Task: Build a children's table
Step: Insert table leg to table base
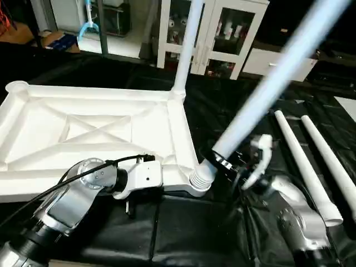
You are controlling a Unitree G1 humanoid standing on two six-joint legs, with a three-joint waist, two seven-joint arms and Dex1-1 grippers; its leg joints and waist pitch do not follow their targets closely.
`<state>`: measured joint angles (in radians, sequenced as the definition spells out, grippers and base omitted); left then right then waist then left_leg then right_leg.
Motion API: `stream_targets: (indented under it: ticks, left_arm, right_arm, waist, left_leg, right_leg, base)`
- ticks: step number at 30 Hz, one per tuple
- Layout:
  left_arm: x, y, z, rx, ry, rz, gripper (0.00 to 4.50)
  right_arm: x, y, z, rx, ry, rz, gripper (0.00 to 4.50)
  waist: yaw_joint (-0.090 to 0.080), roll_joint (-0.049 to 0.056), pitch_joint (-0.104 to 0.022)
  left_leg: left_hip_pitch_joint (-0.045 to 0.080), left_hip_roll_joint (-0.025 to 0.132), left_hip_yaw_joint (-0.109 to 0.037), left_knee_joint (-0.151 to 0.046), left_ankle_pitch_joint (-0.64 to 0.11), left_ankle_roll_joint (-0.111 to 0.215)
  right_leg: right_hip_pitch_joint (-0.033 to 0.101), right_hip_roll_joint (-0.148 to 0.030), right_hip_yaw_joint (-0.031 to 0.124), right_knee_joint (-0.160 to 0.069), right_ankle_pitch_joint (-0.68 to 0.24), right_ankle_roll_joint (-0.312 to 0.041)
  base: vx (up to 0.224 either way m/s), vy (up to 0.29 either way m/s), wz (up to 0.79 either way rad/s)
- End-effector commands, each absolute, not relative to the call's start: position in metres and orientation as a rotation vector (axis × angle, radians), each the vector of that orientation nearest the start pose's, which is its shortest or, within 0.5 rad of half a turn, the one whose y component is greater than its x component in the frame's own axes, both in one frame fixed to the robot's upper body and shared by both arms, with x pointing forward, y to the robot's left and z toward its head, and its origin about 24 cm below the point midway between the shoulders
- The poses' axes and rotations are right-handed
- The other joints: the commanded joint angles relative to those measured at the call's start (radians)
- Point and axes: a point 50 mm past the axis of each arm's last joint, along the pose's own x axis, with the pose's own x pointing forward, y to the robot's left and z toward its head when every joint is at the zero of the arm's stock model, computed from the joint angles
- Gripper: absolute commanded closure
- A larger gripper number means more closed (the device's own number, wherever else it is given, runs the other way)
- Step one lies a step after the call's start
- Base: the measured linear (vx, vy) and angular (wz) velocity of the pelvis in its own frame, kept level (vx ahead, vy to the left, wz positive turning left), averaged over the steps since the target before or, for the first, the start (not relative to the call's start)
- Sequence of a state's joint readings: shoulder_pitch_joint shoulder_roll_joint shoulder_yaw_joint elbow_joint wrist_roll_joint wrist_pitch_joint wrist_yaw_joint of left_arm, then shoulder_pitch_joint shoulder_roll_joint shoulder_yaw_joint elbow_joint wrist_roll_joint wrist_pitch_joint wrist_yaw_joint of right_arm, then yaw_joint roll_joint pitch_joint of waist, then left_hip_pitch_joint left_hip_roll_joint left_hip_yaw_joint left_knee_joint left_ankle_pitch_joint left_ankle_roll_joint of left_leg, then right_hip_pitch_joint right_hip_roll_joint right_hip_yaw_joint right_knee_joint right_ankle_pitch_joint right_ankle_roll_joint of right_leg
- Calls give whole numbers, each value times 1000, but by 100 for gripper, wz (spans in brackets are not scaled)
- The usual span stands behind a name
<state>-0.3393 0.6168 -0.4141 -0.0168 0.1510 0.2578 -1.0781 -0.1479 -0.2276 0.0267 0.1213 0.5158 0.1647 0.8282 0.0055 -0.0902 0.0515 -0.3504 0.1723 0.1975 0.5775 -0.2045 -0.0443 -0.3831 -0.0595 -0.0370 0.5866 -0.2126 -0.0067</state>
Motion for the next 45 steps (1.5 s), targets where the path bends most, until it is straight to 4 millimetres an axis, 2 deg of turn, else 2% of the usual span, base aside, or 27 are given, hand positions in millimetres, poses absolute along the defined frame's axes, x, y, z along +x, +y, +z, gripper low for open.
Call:
stream_targets:
  ticks: [1,3,9,16,21,22,23,25,27,28,30,33,39,45]
  left_arm:
    - [261,156,45,811,577,-1263,450]
    - [261,156,45,814,577,-1262,450]
    - [262,157,45,819,580,-1264,450]
    - [262,157,45,818,583,-1267,450]
    - [262,157,45,821,584,-1267,450]
    - [262,158,45,823,585,-1267,450]
    - [262,158,45,824,585,-1267,450]
    - [262,158,45,822,585,-1267,450]
    - [261,157,45,822,584,-1266,450]
    - [262,157,45,822,582,-1263,450]
    - [263,157,46,822,580,-1260,450]
    - [263,156,46,820,577,-1259,450]
    - [263,155,47,819,571,-1269,450]
    - [263,153,46,817,570,-1279,450]
  right_arm:
    - [254,-171,27,243,195,763,267]
    - [251,-169,24,199,225,796,267]
    - [248,-157,19,103,332,907,267]
    - [257,-147,21,55,368,969,267]
    - [258,-139,22,17,414,1048,267]
    - [257,-137,21,5,428,1079,267]
    - [256,-135,21,-4,436,1097,267]
    - [254,-130,21,-19,437,1124,267]
    - [251,-127,21,-26,439,1145,267]
    - [247,-127,19,-23,450,1162,267]
    - [244,-128,16,-20,459,1156,267]
    - [245,-134,11,-4,467,1093,267]
    - [252,-153,8,73,452,944,267]
    - [246,-155,3,84,475,944,268]
  waist:
    - [-5,24,-15]
    - [-3,24,-15]
    - [-6,22,-13]
    - [-11,23,-11]
    - [-13,24,-10]
    - [-14,23,-9]
    - [-17,14,-7]
    - [-13,19,-7]
    - [-13,18,-9]
    - [-15,12,-10]
    - [-13,16,-11]
    - [-12,16,-11]
    - [-12,21,-9]
    - [-11,22,-13]
  left_leg:
    - [16,74,-41,-99,-407,-49]
    - [18,75,-39,-99,-396,-47]
    - [13,74,-42,-100,-394,-45]
    - [15,73,-47,-101,-434,-52]
    - [15,73,-49,-101,-450,-57]
    - [16,73,-49,-100,-460,-56]
    - [15,73,-49,-101,-462,-55]
    - [18,74,-49,-100,-457,-54]
    - [17,75,-50,-101,-456,-56]
    - [15,75,-49,-102,-451,-55]
    - [17,76,-48,-102,-439,-54]
    - [17,75,-47,-102,-445,-55]
    - [20,74,-52,-104,-504,-66]
    - [20,75,-50,-105,-485,-69]
  right_leg:
    - [-9,-82,56,-86,-352,-131]
    - [-9,-80,55,-85,-334,-134]
    - [-4,-82,56,-85,-348,-134]
    - [-9,-85,55,-92,-433,-116]
    - [-11,-85,55,-94,-452,-110]
    - [-12,-85,55,-95,-464,-106]
    - [-13,-85,55,-97,-481,-100]
    - [-17,-88,57,-98,-491,-96]
    - [-15,-87,57,-97,-482,-95]
    - [-14,-85,56,-95,-466,-96]
    - [-14,-84,56,-92,-429,-102]
    - [-15,-85,56,-93,-427,-107]
    - [-20,-85,55,-101,-492,-88]
    - [-17,-82,54,-96,-422,-100]
  base:
    - [0,0,0]
    - [0,0,0]
    - [0,0,0]
    - [0,0,0]
    - [0,0,0]
    - [0,0,0]
    - [0,0,0]
    - [0,0,0]
    - [0,0,0]
    - [0,0,0]
    - [0,0,0]
    - [0,0,0]
    - [0,0,0]
    - [0,0,0]
